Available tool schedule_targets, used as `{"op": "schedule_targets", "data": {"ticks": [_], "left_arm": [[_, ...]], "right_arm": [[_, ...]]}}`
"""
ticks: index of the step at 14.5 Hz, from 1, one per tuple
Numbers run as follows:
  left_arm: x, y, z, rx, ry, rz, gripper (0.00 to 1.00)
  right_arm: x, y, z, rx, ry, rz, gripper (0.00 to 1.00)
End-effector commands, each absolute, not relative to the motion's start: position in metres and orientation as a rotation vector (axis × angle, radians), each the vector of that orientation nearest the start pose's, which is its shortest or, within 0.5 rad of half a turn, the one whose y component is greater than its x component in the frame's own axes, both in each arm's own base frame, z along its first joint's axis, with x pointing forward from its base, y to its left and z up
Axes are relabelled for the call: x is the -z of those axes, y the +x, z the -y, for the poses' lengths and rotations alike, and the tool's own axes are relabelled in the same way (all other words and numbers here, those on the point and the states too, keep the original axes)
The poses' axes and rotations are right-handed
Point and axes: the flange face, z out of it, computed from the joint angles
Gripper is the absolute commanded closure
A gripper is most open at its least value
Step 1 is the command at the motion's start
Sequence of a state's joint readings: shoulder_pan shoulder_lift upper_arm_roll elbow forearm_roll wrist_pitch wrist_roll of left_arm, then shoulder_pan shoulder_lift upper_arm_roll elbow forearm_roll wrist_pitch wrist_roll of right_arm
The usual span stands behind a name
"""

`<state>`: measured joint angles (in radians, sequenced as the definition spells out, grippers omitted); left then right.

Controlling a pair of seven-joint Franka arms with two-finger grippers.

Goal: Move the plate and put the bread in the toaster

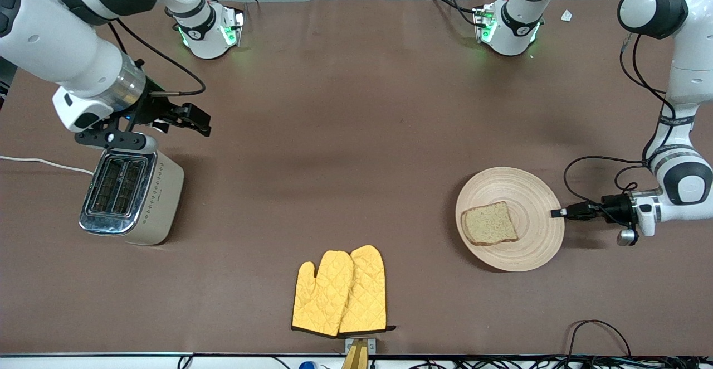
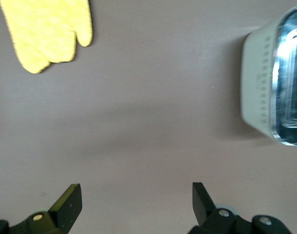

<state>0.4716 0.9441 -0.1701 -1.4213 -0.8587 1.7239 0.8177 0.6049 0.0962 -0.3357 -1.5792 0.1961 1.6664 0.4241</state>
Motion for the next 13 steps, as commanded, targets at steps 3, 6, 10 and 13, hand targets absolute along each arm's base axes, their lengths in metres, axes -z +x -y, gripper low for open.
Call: {"op": "schedule_targets", "data": {"ticks": [3, 6, 10, 13], "left_arm": [[-0.161, 0.662, -0.079, 0.101, 1.941, 0.092, 1.00], [-0.163, 0.662, -0.038, 0.156, 1.925, 0.124, 1.00], [-0.163, 0.665, 0.028, 0.214, 1.928, 0.187, 1.00], [-0.162, 0.670, 0.083, 0.194, 1.974, 0.236, 1.00]], "right_arm": [[-0.567, 0.565, -0.226, -0.050, -2.903, -0.274, 0.00], [-0.556, 0.566, -0.238, -0.042, -2.904, -0.258, 0.00], [-0.554, 0.565, -0.237, -0.055, -2.909, -0.257, 0.00], [-0.549, 0.568, -0.231, -0.053, -2.908, -0.273, 0.00]]}}
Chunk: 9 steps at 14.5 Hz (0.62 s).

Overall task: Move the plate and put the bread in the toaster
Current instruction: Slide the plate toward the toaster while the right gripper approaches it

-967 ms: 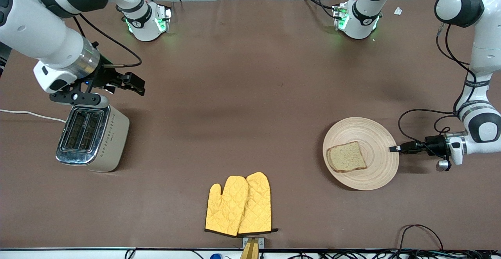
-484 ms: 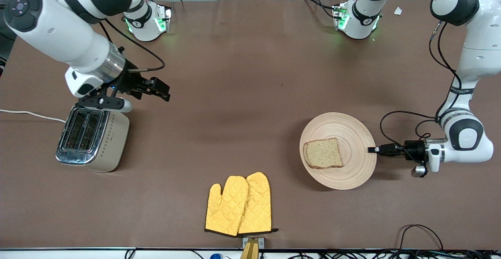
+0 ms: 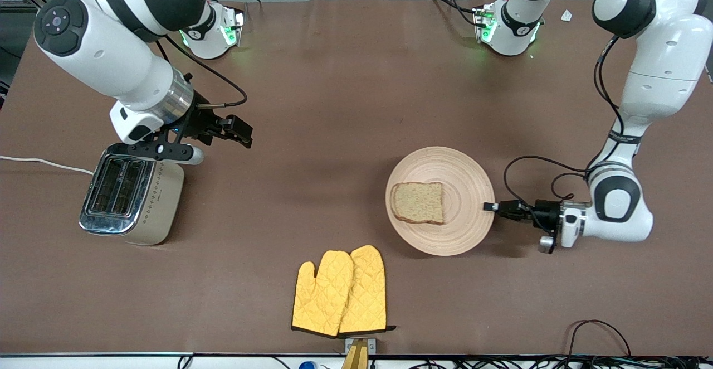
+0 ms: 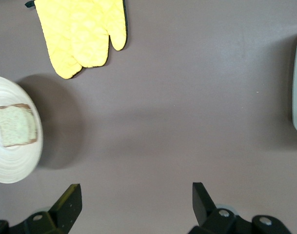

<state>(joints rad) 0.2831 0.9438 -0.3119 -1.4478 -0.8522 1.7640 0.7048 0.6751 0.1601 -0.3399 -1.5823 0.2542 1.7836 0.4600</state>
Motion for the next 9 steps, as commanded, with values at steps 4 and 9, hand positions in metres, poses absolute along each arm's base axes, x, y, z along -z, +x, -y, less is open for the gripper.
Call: {"op": "schedule_targets", "data": {"ticks": [4, 9], "left_arm": [[-0.171, 0.668, 0.175, 0.126, 1.986, 0.233, 1.00], [-0.162, 0.640, 0.279, 0.107, 2.029, 0.172, 1.00]], "right_arm": [[-0.516, 0.579, -0.233, -0.092, -2.938, -0.294, 0.00], [-0.434, 0.614, -0.248, -0.076, -2.925, -0.365, 0.00]]}}
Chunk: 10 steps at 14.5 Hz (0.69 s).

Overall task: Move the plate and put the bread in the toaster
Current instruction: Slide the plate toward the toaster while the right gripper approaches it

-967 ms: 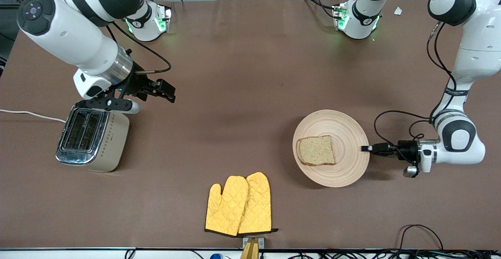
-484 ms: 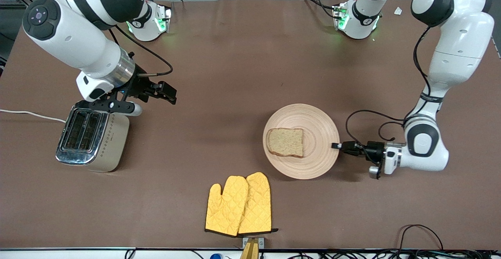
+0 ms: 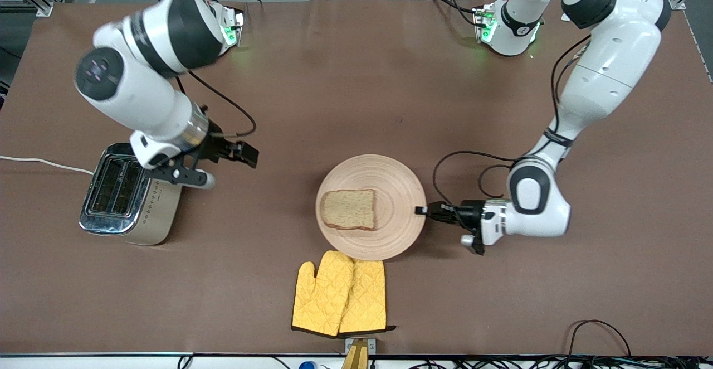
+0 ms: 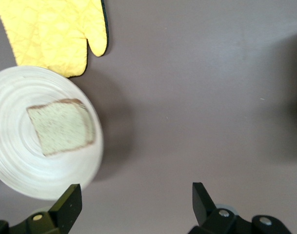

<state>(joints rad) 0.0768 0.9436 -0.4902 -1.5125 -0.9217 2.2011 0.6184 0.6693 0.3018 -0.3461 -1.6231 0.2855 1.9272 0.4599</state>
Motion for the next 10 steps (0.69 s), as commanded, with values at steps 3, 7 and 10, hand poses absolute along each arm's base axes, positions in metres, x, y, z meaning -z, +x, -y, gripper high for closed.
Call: {"op": "schedule_targets", "data": {"ticks": [3, 7, 10], "left_arm": [[-0.154, 0.621, 0.318, 0.113, 2.026, 0.126, 1.00], [-0.143, 0.596, 0.366, 0.108, 2.046, 0.114, 1.00], [-0.140, 0.580, 0.389, 0.132, 2.028, 0.099, 0.99]], "right_arm": [[-0.402, 0.638, -0.217, -0.069, -2.873, -0.494, 0.00], [-0.374, 0.648, -0.192, -0.121, -2.848, -0.555, 0.00], [-0.368, 0.650, -0.188, -0.125, -2.856, -0.538, 0.00]]}}
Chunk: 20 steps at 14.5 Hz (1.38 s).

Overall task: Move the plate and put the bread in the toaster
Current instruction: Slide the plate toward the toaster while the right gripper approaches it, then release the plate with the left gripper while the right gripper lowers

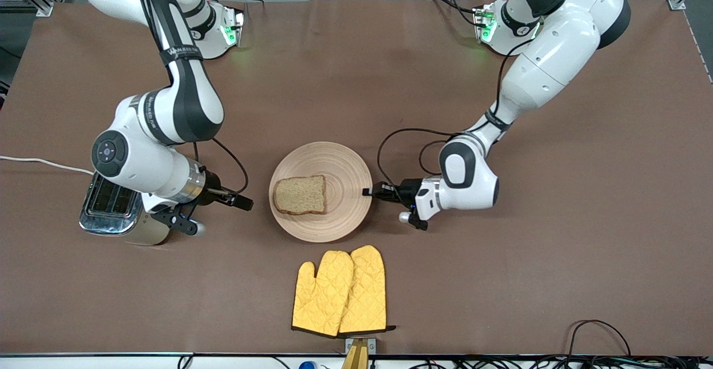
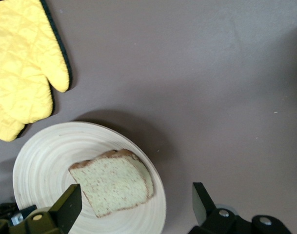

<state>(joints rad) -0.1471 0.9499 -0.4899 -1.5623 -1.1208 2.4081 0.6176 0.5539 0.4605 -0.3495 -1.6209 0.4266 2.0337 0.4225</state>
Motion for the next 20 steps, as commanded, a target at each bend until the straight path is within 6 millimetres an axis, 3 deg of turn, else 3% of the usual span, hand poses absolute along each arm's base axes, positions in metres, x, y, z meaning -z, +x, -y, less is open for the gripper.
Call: {"op": "schedule_targets", "data": {"ticks": [1, 4, 6, 7, 8, 11, 13, 14, 16, 18, 20], "left_arm": [[-0.136, 0.575, 0.395, 0.144, 2.024, 0.097, 0.99], [-0.122, 0.567, 0.397, 0.172, 2.021, 0.081, 0.94], [-0.117, 0.564, 0.393, 0.184, 2.028, 0.071, 0.75], [-0.117, 0.564, 0.392, 0.190, 2.031, 0.062, 0.43], [-0.117, 0.565, 0.388, 0.189, 2.035, 0.059, 0.00], [-0.132, 0.586, 0.355, 0.151, 2.049, 0.005, 0.00], [-0.157, 0.607, 0.330, 0.112, 2.055, -0.039, 0.00], [-0.170, 0.618, 0.314, 0.096, 2.067, -0.061, 0.00], [-0.204, 0.645, 0.273, 0.050, 2.133, -0.075, 0.00], [-0.216, 0.664, 0.224, 0.059, 2.199, -0.073, 0.00], [-0.242, 0.682, 0.178, 0.062, 2.242, -0.044, 0.00]], "right_arm": [[-0.361, 0.650, -0.188, -0.134, -2.862, -0.542, 0.00], [-0.343, 0.653, -0.192, -0.129, -2.876, -0.543, 0.00], [-0.328, 0.653, -0.198, -0.142, -2.889, -0.538, 0.00], [-0.326, 0.652, -0.200, -0.145, -2.892, -0.535, 0.00], [-0.323, 0.651, -0.204, -0.147, -2.897, -0.524, 0.00], [-0.316, 0.639, -0.235, -0.168, -2.930, -0.439, 0.00], [-0.312, 0.631, -0.256, -0.168, -2.955, -0.363, 0.00], [-0.301, 0.627, -0.263, -0.163, -3.006, -0.292, 0.00], [-0.282, 0.620, -0.265, -0.109, -3.106, -0.176, 0.00], [-0.268, 0.614, -0.262, -0.088, -3.134, 0.035, 0.00], [-0.256, 0.611, -0.253, -0.082, -3.136, 0.085, 0.00]]}}
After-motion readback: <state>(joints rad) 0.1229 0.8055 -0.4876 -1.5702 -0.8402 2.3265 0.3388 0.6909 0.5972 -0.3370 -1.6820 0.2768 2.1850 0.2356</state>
